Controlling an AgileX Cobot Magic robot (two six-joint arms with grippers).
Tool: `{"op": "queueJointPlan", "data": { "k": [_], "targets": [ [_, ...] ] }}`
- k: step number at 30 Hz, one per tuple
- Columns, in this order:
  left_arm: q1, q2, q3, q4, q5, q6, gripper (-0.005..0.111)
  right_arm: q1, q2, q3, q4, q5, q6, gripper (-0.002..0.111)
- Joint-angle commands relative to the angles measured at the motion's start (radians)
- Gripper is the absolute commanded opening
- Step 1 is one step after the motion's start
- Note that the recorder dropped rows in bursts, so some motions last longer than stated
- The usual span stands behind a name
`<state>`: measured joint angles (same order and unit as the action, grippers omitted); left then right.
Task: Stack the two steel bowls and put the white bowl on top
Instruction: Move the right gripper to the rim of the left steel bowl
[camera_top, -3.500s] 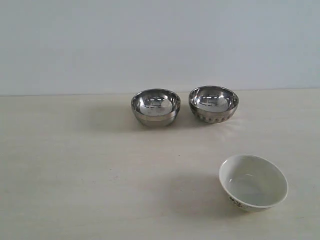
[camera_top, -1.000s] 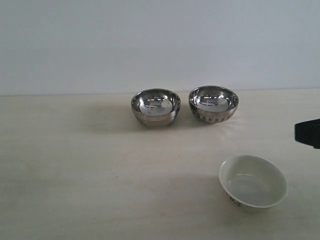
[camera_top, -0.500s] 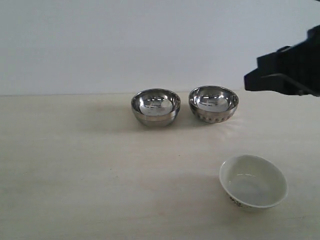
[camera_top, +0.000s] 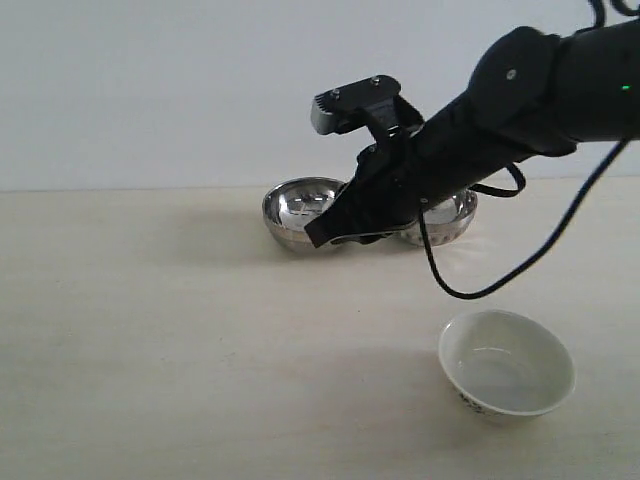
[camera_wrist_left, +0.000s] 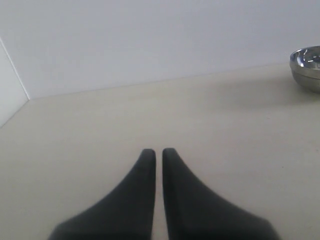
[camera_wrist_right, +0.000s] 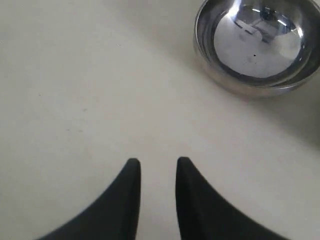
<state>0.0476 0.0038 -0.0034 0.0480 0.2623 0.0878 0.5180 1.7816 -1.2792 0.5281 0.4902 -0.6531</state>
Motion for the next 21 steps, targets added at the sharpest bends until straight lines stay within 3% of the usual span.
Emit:
{"op": "queueJointPlan", "data": {
  "k": [1,4,6,21],
  "targets": [
    [0.0,-0.004,0.003,-0.007,-0.006,-0.01,0.004,0.002,0.095,-0.116,-0.071,0.014,-0.023,0.028],
    [0.0,-0.004,0.003,-0.007,-0.006,-0.01,0.004,0.002,0.154,-0.178,-0.071,0.014,-0.075,0.048],
    [0.0,-0.004,0.003,-0.007,-0.006,-0.01,0.004,0.002,0.192,-0.212,-0.072,0.011,-0.12,0.054],
    [0.0,-0.004,0.003,-0.007,-0.006,-0.01,0.004,0.002,0.438,-0.449,-0.108,-0.021,-0.22,0.052]
  ]
}}
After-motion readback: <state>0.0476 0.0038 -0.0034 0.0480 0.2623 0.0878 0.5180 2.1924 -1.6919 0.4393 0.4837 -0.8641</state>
